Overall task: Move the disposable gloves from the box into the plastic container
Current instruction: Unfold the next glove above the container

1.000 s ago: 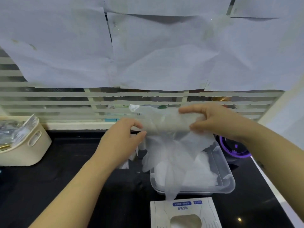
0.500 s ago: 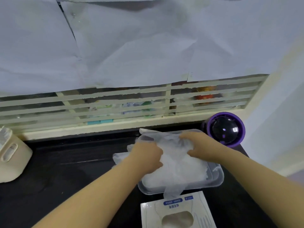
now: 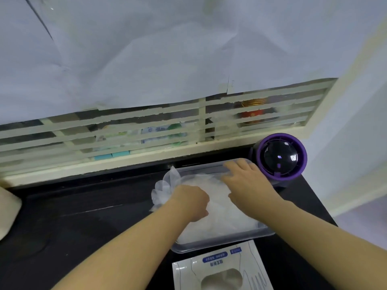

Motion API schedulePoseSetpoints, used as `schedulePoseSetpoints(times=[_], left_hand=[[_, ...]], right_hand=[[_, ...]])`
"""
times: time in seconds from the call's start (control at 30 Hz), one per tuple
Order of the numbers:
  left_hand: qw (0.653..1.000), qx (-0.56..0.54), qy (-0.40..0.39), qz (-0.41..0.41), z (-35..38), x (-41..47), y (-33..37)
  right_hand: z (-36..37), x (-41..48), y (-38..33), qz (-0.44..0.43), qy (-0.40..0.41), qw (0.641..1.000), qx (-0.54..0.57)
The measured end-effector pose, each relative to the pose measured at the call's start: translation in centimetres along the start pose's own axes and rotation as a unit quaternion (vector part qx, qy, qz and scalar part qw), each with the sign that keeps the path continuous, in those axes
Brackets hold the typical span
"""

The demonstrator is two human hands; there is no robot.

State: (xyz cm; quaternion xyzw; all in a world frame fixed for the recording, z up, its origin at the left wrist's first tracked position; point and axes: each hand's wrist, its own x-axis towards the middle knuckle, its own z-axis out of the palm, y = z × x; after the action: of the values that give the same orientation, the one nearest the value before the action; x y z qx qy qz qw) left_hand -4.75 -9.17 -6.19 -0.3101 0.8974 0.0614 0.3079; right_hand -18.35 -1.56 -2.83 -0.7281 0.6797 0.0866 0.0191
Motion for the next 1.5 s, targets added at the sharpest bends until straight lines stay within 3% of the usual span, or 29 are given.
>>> schedulePoseSetpoints(times=[0.13, 0.23, 0.37, 0.73, 0.97, 1.03, 1.1, 1.23, 1.33, 1.43, 1.5], left_hand=[[1.000, -0.014, -0.017, 0.000, 0.4, 0.6, 0.2], [0.999, -0.021, -0.032, 0.003, 0.8, 0.9, 0.1], [0.997, -0.043, -0.058, 0.004, 1.4, 1.2, -0.2], [0.996, -0.072, -0.049, 0.003, 1.0, -0.1, -0.2], [0.960, -0.227, 0.162, -0.030, -4.3, -6.7, -3.8], [0.917, -0.326, 0.225, -0.039, -5.9, -8.8, -4.7], [0.844, -0.448, 0.294, -0.033, -6.9, -10.1, -5.2], [0.624, -0.699, 0.348, 0.020, -7.5, -11.5, -4.9], [0.489, -0.798, 0.346, 0.062, -7.7, -12.2, -4.1], [0.424, -0.835, 0.342, 0.078, -7.8, -12.5, -3.6], [0.394, -0.855, 0.323, 0.090, -7.8, -12.8, -3.2]], right_hand=[[1.6, 0.8, -1.5, -0.062, -0.101, 0.991, 0.055], [3.9, 1.0, -1.7, -0.049, -0.198, 0.974, 0.101], [6.0, 1.7, -1.0, -0.018, -0.255, 0.960, 0.115], [6.7, 2.0, -0.6, -0.030, -0.266, 0.956, 0.119], [0.7, -0.1, 0.9, -0.029, -0.190, 0.949, 0.251], [-1.5, -0.4, 0.8, -0.024, -0.150, 0.943, 0.296], [-3.5, -0.7, 0.4, -0.023, -0.116, 0.925, 0.361], [-6.7, -2.1, -1.3, -0.026, -0.114, 0.826, 0.552], [-7.9, -3.0, -2.9, -0.041, -0.096, 0.765, 0.635], [-8.6, -3.2, -3.8, -0.006, -0.019, 0.734, 0.679], [-8.8, -3.0, -3.9, 0.025, 0.029, 0.736, 0.676]])
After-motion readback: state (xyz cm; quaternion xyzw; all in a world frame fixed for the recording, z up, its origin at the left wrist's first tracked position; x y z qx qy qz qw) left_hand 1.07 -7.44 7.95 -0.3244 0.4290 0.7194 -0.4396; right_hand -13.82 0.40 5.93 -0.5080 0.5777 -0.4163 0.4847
